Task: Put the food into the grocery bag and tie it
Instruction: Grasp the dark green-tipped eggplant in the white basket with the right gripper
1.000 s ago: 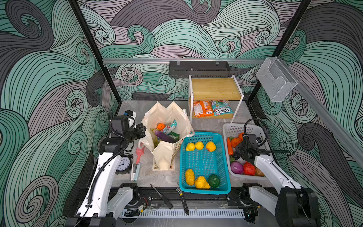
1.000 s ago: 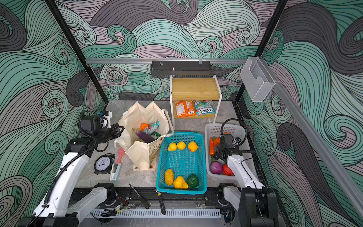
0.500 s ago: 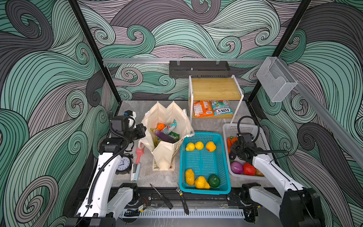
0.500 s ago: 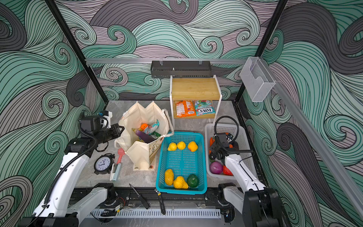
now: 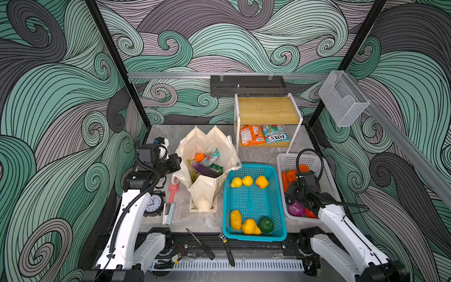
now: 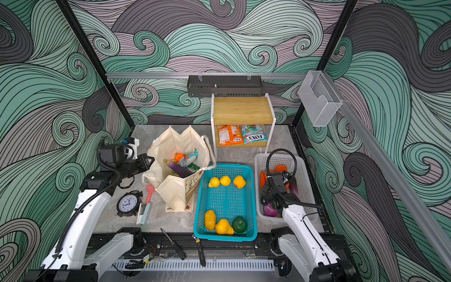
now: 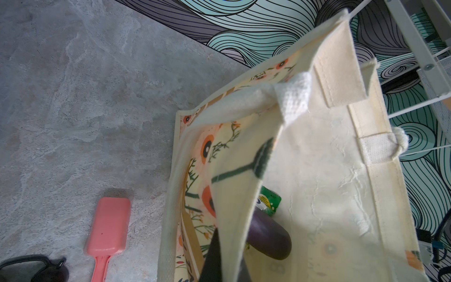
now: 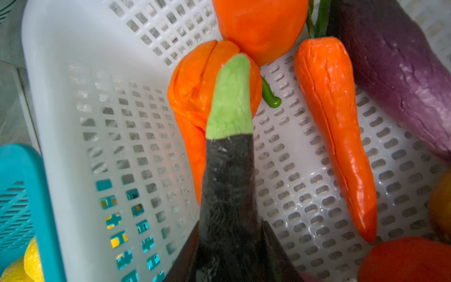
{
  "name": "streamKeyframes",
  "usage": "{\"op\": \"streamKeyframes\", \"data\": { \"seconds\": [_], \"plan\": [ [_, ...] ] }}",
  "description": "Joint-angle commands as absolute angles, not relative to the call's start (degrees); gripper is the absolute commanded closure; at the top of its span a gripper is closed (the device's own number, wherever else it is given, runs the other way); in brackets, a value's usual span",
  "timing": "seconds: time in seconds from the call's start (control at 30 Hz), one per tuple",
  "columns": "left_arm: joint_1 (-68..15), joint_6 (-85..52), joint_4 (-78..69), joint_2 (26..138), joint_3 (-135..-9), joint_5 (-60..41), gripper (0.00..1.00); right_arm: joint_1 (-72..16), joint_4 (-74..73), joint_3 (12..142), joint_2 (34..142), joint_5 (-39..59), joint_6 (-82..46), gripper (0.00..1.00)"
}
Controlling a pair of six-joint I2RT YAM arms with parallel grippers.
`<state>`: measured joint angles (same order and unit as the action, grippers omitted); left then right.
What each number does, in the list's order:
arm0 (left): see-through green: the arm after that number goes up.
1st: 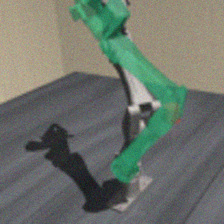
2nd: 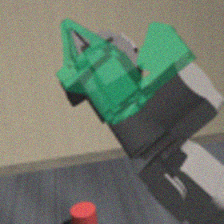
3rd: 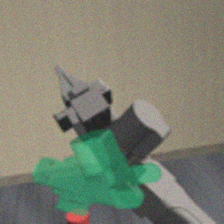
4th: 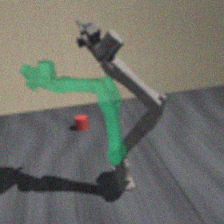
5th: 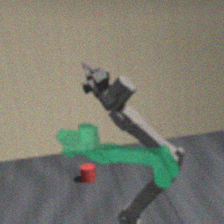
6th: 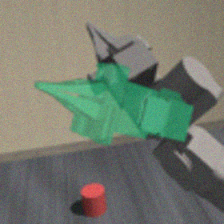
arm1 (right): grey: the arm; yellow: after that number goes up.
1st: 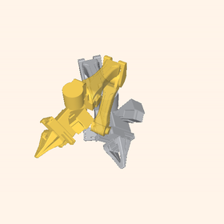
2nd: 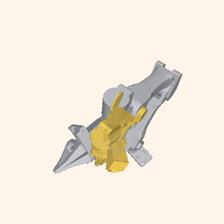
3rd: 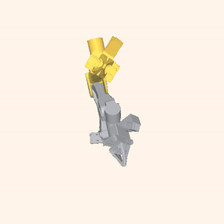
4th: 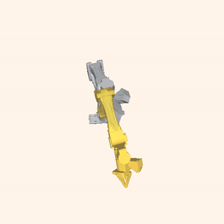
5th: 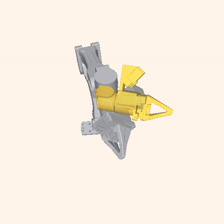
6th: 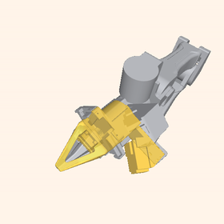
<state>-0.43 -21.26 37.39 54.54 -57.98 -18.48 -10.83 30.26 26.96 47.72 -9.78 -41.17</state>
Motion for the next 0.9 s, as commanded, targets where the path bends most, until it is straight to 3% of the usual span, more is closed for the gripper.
{"op": "streamKeyframes", "data": {
  "seconds": [0.0,0.53,0.87],
  "plan": [
    [-0.08,-21.65,38.43,54.14,-57.40,-19.86,1.00,-11.25,34.79,26.20,45.99,-8.19,-41.14,0.82],
    [0.00,-21.62,38.28,53.79,-57.22,-19.61,1.00,-13.50,41.23,25.19,40.54,-6.93,-43.56,0.80],
    [-0.02,-21.64,38.24,53.55,-57.17,-19.64,1.00,-13.45,39.91,34.06,43.75,-15.74,-39.90,0.78]
  ]
}}
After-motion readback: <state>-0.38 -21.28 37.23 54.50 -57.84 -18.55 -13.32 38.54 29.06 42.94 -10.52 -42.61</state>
